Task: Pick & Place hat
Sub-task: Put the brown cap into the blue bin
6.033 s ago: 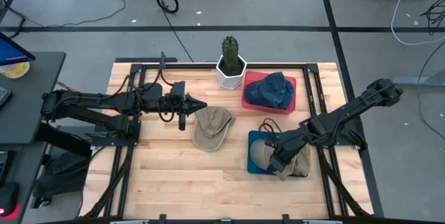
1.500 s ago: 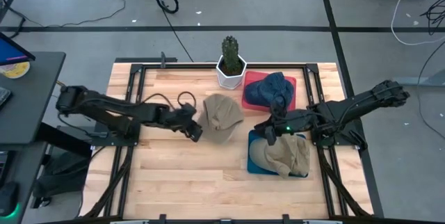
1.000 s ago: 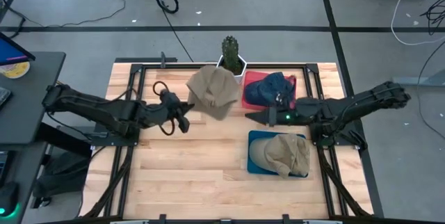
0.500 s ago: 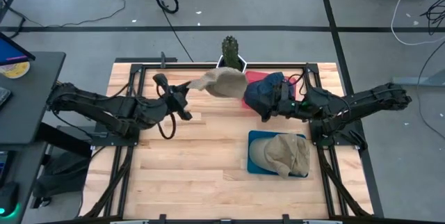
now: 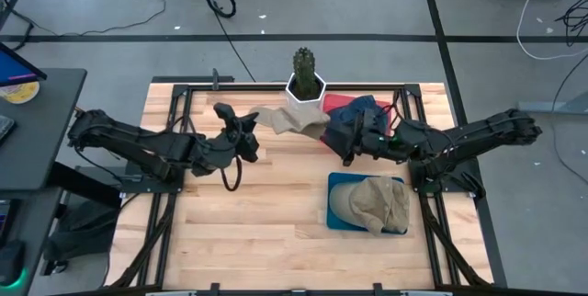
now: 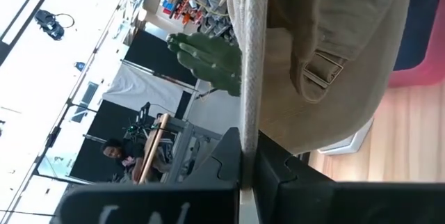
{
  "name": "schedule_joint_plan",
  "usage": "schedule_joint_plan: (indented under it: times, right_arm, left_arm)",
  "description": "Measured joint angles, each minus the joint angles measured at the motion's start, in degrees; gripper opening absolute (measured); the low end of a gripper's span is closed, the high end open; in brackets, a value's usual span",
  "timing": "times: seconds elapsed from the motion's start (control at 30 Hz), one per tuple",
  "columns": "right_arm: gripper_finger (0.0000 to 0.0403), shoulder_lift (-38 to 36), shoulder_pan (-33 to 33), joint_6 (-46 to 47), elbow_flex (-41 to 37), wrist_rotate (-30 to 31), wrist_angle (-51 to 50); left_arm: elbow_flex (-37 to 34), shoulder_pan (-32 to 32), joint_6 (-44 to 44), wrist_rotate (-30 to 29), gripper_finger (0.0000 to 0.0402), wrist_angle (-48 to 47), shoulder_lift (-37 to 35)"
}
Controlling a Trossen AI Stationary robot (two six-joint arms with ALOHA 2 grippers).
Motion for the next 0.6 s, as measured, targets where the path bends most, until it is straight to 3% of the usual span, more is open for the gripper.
schedule_joint_plan:
  times: [0.3,0.6]
  right_arm:
    - [0.0323,2.95,-1.80,4.25,0.00,4.31,1.94]
    - [0.0303,4.06,-3.23,6.60,0.00,6.50,5.60]
  left_arm:
    - [0.00,-1.98,-1.49,0.04,0.0012,1.78,0.21]
    - [0.00,-2.33,-3.00,1.35,0.0014,1.87,0.55]
